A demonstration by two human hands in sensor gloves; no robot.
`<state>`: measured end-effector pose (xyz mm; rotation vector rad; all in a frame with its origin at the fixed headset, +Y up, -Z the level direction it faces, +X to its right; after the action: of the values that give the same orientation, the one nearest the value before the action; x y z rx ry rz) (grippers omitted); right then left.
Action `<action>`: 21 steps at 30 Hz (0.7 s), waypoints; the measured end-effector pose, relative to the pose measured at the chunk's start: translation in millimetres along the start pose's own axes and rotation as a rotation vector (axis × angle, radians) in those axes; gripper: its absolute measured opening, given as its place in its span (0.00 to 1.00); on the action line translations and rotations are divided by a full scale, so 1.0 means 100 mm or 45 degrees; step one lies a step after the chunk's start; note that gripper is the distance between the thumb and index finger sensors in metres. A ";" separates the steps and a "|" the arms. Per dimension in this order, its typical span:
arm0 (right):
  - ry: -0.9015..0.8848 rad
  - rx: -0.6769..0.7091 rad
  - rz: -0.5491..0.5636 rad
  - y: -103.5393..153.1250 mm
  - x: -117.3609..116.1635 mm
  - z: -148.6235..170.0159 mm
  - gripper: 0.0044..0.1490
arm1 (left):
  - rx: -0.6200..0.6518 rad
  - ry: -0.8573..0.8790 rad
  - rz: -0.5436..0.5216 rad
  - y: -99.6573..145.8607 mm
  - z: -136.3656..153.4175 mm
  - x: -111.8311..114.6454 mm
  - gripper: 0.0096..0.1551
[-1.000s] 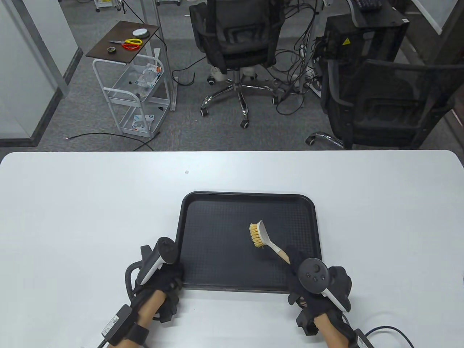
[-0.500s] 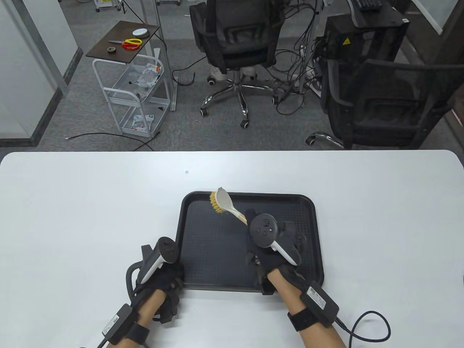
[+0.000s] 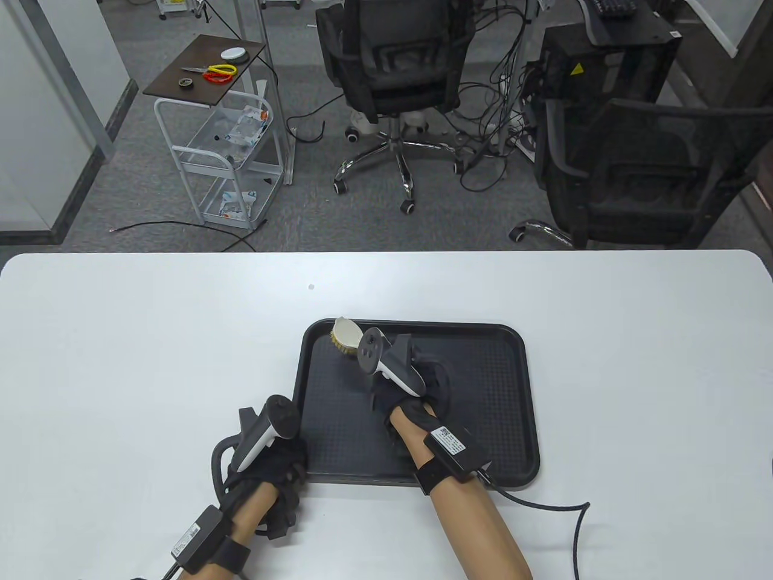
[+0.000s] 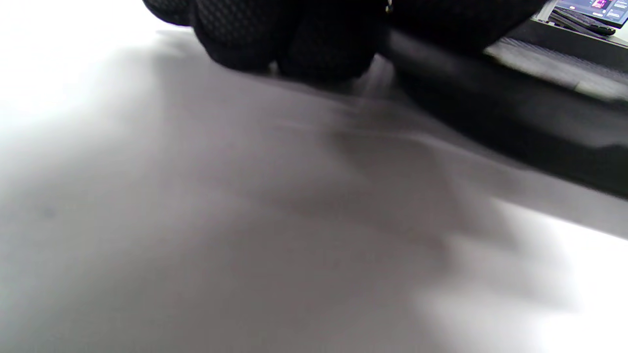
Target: Scrub the tray with pot brush
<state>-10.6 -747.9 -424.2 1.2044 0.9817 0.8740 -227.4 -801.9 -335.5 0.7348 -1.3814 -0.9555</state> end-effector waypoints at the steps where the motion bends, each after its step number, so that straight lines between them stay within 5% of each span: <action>1: 0.010 0.000 0.003 -0.01 -0.02 0.02 0.35 | 0.000 -0.002 0.000 0.00 0.00 0.00 0.45; 7: -0.004 -0.020 0.035 -0.06 -0.02 0.34 0.34 | 0.001 -0.003 0.009 -0.01 0.00 -0.01 0.45; 21: 0.057 -0.409 0.127 0.12 0.68 1.95 0.33 | -0.001 0.001 0.011 -0.01 0.00 0.00 0.45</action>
<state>195.0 -747.8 -405.5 0.9680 0.7852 1.0963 -227.1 -802.3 -336.7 0.7276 -1.3824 -0.9489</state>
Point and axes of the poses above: the tracker on the back of each hand, its own z axis roughly to the little-finger side, its own y axis roughly from the fingertips to the wrist, x = y × z, the point moved 1 cm from there along -y, roughly from the wrist to the fingertips, and after that the axes turned 15 degrees about -y, right-handed, at the moved point
